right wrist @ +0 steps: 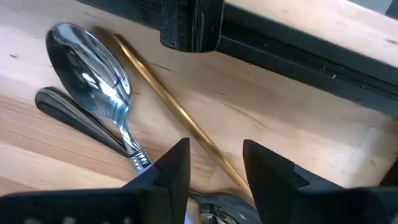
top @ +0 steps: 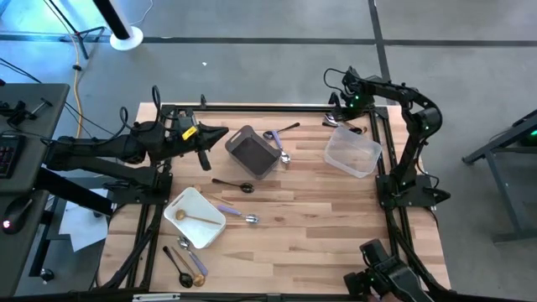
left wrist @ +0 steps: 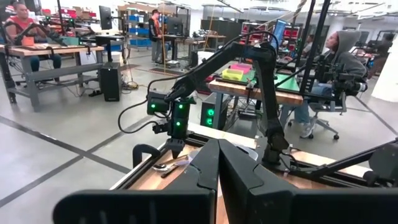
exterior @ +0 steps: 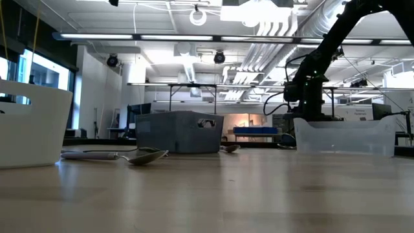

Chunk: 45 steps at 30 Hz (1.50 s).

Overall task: Sort silverware by color (type)
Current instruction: Put the top right gold spoon into the white bin

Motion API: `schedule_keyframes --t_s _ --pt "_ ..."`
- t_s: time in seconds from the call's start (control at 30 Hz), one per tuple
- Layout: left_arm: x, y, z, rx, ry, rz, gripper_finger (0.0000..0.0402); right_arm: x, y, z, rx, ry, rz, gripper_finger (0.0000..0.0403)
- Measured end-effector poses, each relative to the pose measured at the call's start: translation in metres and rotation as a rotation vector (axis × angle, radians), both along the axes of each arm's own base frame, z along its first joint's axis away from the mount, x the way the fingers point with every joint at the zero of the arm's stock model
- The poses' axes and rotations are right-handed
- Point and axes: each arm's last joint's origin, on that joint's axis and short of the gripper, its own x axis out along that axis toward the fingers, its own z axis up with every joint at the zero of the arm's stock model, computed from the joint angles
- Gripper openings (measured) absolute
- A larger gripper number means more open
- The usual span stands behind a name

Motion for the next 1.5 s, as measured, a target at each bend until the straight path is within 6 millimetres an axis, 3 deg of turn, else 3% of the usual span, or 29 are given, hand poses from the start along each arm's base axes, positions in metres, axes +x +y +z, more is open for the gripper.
schedule_keyframes --t_s 0.2,0.53,0.67,0.93,1.5 --pt "0.0 0.0 0.0 0.0 0.0 0.0 0.0 -0.002 0.003 -0.012 0.025 0.019 -0.01 0.0133" --pt "0.0 0.0 0.0 0.018 0.007 0.0 0.0 -0.002 0.002 -0.014 0.018 0.036 -0.025 0.0132" --pt "0.0 0.0 0.0 0.023 0.009 0.0 0.0 -0.002 0.002 -0.014 0.013 0.05 -0.029 0.0106" --pt "0.0 0.0 0.003 0.024 -0.019 0.001 0.0 -0.001 0.002 -0.015 0.008 0.054 -0.013 0.0014" --pt "0.0 0.0 0.003 0.016 -0.023 0.001 0.0 -0.002 0.001 -0.01 0.044 0.067 0.077 0.0004"
